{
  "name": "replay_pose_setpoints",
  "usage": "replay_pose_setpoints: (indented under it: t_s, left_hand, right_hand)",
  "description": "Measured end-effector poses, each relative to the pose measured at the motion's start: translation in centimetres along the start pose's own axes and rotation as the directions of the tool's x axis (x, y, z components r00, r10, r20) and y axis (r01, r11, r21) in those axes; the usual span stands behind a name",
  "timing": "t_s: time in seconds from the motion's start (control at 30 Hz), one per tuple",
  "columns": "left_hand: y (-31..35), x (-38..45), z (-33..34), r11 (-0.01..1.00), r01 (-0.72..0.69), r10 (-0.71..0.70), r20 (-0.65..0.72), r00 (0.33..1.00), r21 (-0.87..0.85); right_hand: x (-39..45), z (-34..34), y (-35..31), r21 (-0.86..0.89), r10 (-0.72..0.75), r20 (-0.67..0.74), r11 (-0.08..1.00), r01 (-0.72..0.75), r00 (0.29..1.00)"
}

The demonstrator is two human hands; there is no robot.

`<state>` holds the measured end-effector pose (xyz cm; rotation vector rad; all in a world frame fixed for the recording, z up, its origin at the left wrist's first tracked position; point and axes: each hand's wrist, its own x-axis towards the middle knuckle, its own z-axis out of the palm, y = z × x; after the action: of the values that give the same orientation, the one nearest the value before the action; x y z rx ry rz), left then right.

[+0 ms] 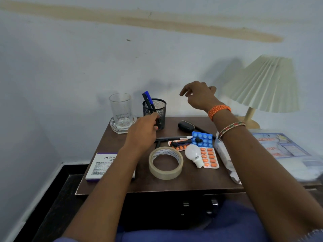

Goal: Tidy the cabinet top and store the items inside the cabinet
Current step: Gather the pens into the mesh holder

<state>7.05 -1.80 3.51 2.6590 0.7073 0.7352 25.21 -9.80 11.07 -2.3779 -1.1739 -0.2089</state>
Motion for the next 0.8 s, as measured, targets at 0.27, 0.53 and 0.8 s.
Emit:
replay_pose_setpoints:
  t_s: [0.27,0.53,0.8]
  left_hand:
    - [-1.9,-0.2,-0.1,0.993,0.105,-0.1,0.081,0.992,-0.052]
    - [-1.0,-0.3,0.2,0.977,0.076,-0.051,0.126,0.991,-0.199]
    - [0.5,0.3,0.6,0.975,-0.021,0.05,0.125,0.991,-0.222]
  right_hand:
    - [-5.1,2.8,2.3,-0.196,0.039,0.289,0.98,0.019,0.957]
    - [-4.5,2.7,4.8,-0.326,0.087,-0.072,0.939,-0.106,0.994]
    - [-4.2,2.4,7.3,-0.073,0.263,-0.113,0.959,-0.272,0.958]
